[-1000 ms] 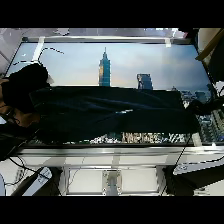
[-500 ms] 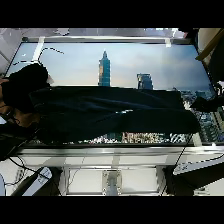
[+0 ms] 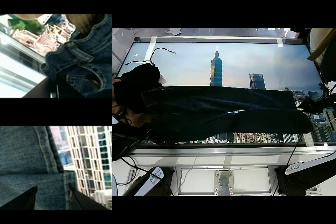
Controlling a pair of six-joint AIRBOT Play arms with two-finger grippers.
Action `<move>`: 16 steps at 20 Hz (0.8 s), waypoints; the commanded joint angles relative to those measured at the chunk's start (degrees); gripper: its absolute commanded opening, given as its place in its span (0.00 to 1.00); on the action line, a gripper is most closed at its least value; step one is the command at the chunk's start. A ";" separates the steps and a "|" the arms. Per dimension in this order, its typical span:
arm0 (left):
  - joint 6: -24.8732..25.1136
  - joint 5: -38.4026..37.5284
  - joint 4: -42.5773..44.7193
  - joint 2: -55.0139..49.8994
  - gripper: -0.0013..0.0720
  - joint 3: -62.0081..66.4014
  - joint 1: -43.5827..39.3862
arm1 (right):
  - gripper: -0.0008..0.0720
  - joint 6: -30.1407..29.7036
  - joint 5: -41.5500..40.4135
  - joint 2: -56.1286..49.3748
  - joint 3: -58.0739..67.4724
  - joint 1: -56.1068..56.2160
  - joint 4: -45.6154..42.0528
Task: Fold the clothes and pants, and hang the long-sleeved shirts on hangers.
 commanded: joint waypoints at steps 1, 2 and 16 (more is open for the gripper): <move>0.02 0.00 0.02 0.02 0.05 -0.02 0.07 | 0.62 -0.13 1.64 -0.17 0.17 0.00 -0.74; 0.04 0.00 0.02 0.02 0.05 -0.02 0.07 | 0.62 -0.04 0.83 -0.15 0.52 -0.02 -2.23; 0.02 0.02 0.02 0.02 0.05 -0.02 0.07 | 0.62 -4.15 1.77 -1.90 -0.33 -0.92 5.09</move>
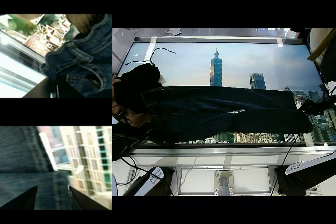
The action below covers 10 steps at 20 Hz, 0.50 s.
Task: Fold the clothes and pants, and hang the long-sleeved shirts on hangers.
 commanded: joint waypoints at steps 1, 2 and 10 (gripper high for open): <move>0.00 0.00 0.02 0.02 0.05 -0.02 0.07 | 0.59 -3.21 2.23 -0.55 -0.26 0.28 7.32; 0.00 0.00 0.00 0.02 0.05 0.00 0.07 | 0.36 -4.55 3.19 -0.55 -0.13 0.26 10.03; 0.02 0.35 -7.93 0.46 0.05 0.04 0.09 | 0.04 -4.76 18.47 1.05 19.41 0.20 16.46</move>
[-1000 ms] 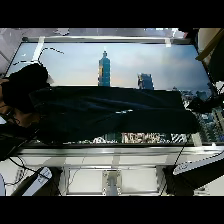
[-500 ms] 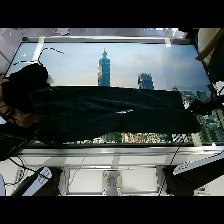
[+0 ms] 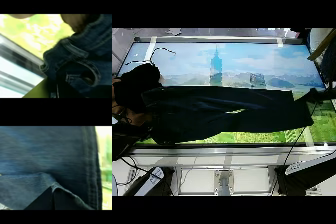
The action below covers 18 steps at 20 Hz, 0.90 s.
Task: Fold the clothes and pants, and hang the long-sleeved shirts on hangers.
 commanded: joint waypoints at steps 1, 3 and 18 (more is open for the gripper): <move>0.02 0.76 -3.15 1.31 0.05 0.04 0.07 | 0.04 -0.50 6.56 2.19 10.62 -0.15 2.34; -0.57 2.67 -2.91 5.03 0.05 0.04 0.13 | 0.04 -3.10 5.09 5.73 13.35 -1.03 3.65; 5.18 -2.01 4.74 15.91 0.05 -9.84 17.79 | 0.04 -13.49 0.11 26.21 -38.99 -25.49 -36.33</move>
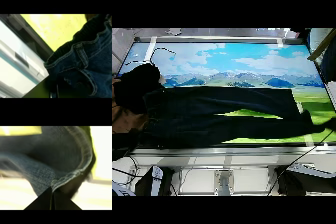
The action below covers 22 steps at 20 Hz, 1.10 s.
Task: Fold the clothes and pants, and hang the long-sleeved shirts on hangers.
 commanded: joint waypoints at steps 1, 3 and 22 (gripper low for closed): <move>0.59 2.36 5.51 0.22 0.05 -3.74 0.90 | 0.04 7.15 -6.97 0.96 -8.04 -2.10 -22.32; 0.02 4.37 6.29 0.22 0.05 -3.76 0.90 | 0.04 10.99 -11.32 1.16 -8.04 -2.08 -22.32; -8.85 6.12 7.52 0.15 0.81 5.64 2.97 | 0.57 24.98 -10.88 6.67 5.90 -1.70 -6.91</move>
